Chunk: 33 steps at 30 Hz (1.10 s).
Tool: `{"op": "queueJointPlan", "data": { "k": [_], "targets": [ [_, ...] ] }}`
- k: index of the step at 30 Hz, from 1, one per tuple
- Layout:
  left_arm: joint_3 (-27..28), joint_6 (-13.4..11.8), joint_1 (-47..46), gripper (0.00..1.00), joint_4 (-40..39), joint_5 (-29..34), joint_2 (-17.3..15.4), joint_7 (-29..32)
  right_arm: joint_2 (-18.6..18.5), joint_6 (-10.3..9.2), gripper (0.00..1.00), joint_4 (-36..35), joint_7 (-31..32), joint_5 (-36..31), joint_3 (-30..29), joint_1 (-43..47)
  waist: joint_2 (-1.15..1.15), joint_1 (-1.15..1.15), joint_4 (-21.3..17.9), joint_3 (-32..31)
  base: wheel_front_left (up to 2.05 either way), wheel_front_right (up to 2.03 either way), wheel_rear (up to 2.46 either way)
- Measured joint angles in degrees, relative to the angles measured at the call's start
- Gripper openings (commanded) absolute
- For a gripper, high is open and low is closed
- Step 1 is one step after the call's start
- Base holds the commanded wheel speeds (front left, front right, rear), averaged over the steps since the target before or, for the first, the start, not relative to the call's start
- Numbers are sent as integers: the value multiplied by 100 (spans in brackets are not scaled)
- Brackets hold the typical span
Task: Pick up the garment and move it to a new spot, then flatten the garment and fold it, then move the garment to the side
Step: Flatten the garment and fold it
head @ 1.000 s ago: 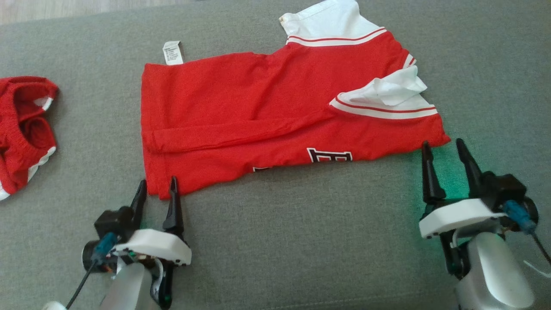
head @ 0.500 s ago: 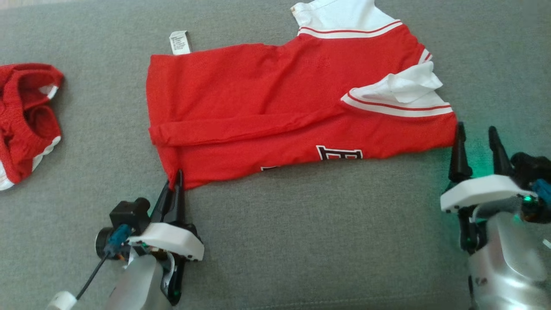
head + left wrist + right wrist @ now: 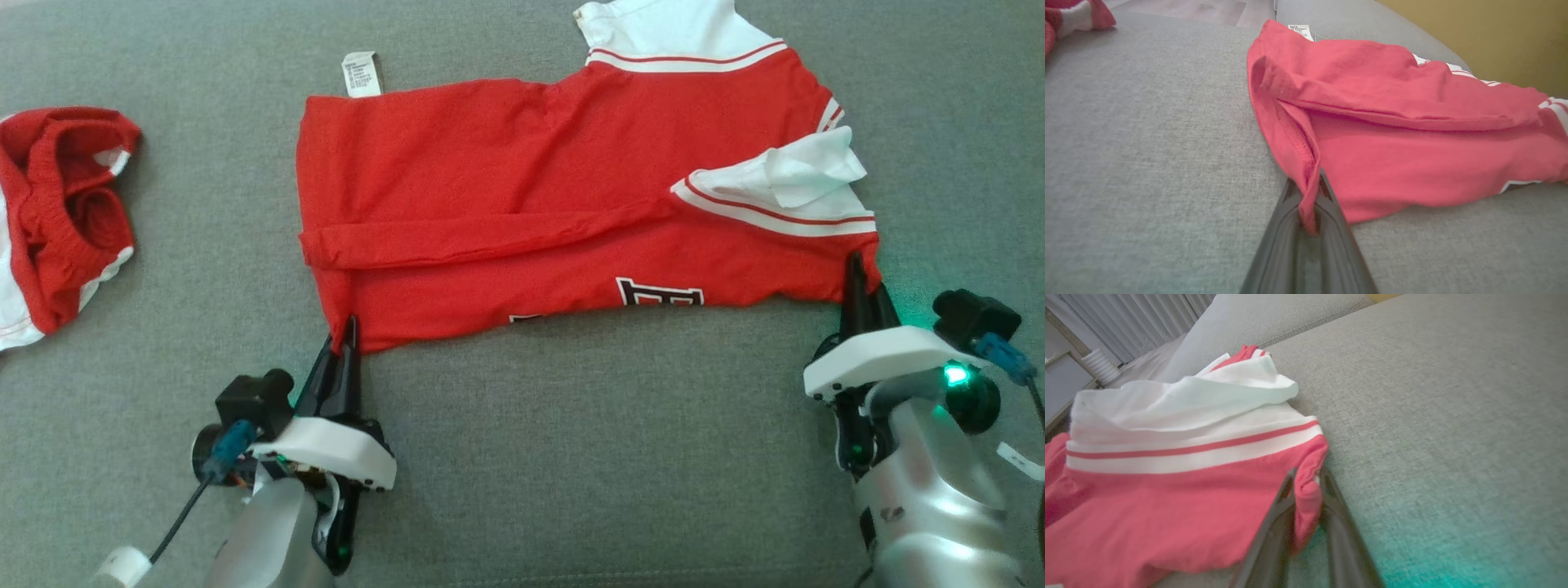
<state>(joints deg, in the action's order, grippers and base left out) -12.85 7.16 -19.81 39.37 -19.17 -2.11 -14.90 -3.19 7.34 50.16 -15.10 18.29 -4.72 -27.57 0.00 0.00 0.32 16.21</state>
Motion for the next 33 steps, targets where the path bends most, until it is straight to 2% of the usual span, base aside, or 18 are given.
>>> {"op": "queueJointPlan", "data": {
  "k": [9, 17, 23, 24, 25, 26, 27, 33],
  "targets": [
    [168, 43, 41, 0, -543, -202, 1, 21, 10, 0, 0, -705, 31, 668, 89, 9, 0, 0, -23, -441, 0, 0, 0],
    [326, 43, 157, 0, -456, -246, 2, 21, -47, 0, 0, -743, 31, 1039, 227, 65, 0, -1, -45, -1060, 0, 0, 0],
    [281, 43, 1008, 0, -23, -410, 1, 21, -105, 0, 0, -660, 31, 1224, 448, 916, 0, -2, -79, -1375, 0, 0, 0],
    [250, 40, 1143, 7, 35, -472, 2, 21, -108, 0, 0, -645, 32, 1240, 497, 1086, 0, -2, -83, -1367, 0, 0, 0],
    [201, 22, 1246, 78, 87, -501, 0, 21, -115, 0, 7, -634, 32, 1239, 566, 1221, 0, -2, -84, -1341, 0, 0, 0],
    [171, -15, 1314, 100, 112, -501, 1, 21, -118, 0, 86, -615, 32, 1238, 611, 1324, 0, -2, -87, -1311, 0, 0, 0],
    [168, -26, 1341, 100, 119, -503, 3, 21, -118, 0, 100, -606, 32, 1238, 633, 1389, 0, -1, -89, -1280, 0, 0, 0],
    [400, -312, 1119, 100, -259, -52, -18, 21, -231, 0, 100, -947, 32, 1000, 658, 1283, 0, -1, -85, -1052, 0, 0, 0]
  ]
}}
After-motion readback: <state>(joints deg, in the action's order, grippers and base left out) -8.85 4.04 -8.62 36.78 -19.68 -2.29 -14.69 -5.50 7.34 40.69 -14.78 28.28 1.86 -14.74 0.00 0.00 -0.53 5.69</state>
